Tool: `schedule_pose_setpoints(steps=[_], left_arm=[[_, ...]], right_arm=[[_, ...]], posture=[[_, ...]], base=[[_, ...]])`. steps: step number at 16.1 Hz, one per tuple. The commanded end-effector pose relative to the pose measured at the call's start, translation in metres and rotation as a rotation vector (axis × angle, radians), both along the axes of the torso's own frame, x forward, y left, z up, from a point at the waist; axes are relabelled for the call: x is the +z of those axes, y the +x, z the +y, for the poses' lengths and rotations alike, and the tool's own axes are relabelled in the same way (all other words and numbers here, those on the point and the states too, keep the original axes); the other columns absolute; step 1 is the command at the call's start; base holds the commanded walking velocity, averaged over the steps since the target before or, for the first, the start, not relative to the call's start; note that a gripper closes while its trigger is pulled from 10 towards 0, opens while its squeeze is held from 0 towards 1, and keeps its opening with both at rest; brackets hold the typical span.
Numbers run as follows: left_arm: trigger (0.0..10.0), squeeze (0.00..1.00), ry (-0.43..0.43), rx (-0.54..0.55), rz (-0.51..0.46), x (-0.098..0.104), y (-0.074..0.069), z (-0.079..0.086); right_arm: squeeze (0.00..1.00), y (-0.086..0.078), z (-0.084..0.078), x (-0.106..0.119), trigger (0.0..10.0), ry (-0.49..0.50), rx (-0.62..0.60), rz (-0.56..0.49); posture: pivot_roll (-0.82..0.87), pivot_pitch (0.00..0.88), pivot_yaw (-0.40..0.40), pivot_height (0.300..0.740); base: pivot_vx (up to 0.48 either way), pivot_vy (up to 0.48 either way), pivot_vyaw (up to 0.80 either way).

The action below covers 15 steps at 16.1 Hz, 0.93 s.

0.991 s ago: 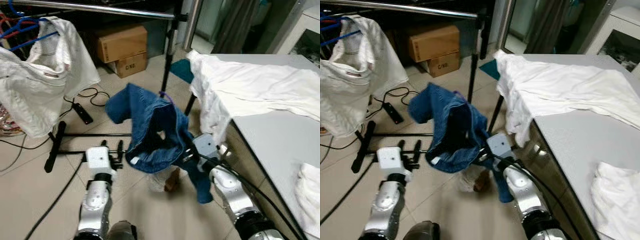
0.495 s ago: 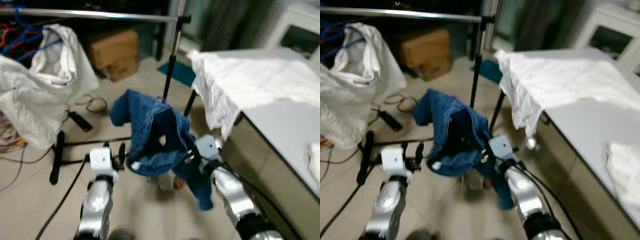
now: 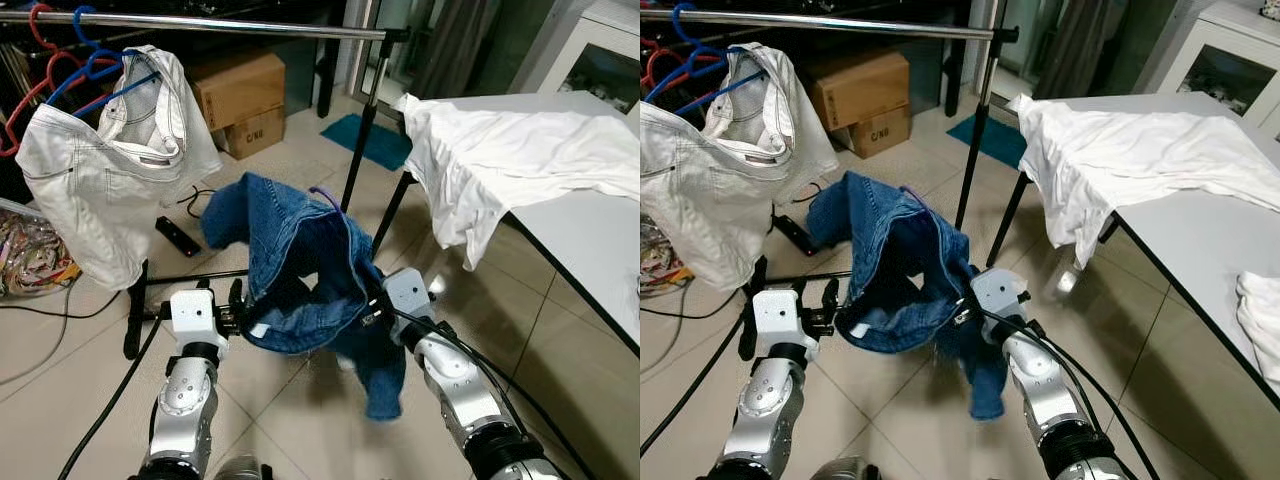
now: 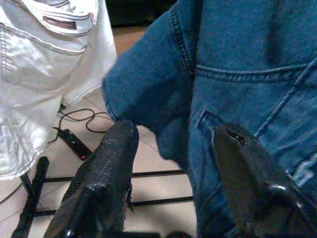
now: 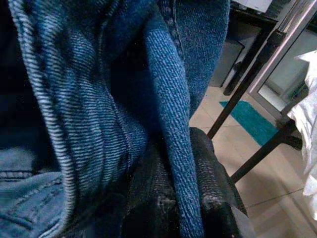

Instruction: Hang hanger

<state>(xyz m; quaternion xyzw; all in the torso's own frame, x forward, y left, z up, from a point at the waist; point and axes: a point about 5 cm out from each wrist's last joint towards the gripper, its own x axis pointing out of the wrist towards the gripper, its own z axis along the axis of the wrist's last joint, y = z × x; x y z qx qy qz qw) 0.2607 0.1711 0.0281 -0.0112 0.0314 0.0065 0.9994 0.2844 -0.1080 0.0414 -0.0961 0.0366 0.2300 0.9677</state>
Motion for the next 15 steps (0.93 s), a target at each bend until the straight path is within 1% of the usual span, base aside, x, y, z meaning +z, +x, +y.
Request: schedule_pose_setpoints(steps=[1, 12, 15], left_arm=[[10.0, 0.00, 0.006, -0.018, 0.004, -0.0011, -0.0006, -0.0060], [10.0, 0.00, 0.004, 0.006, 0.006, -0.0012, -0.0002, -0.0040], [10.0, 0.00, 0.005, 0.009, 0.005, -0.0008, 0.0003, -0.0038]], right_arm=[[0.00, 0.0034, -0.0053, 0.0045, 10.0, 0.012, -0.016, -0.022], [0.00, 0.0088, 0.0018, 0.0125, 10.0, -0.002, 0.014, -0.054], [0.00, 0.0101, 0.0021, 0.0133, 10.0, -0.002, 0.013, -0.055]], posture=[[0.16, 0.028, -0.072, 0.740], [0.16, 0.026, -0.078, 0.740], [0.16, 0.023, -0.080, 0.740]], base=[[0.000, 0.000, 0.00], [0.000, 0.000, 0.00], [0.291, 0.000, 0.00]])
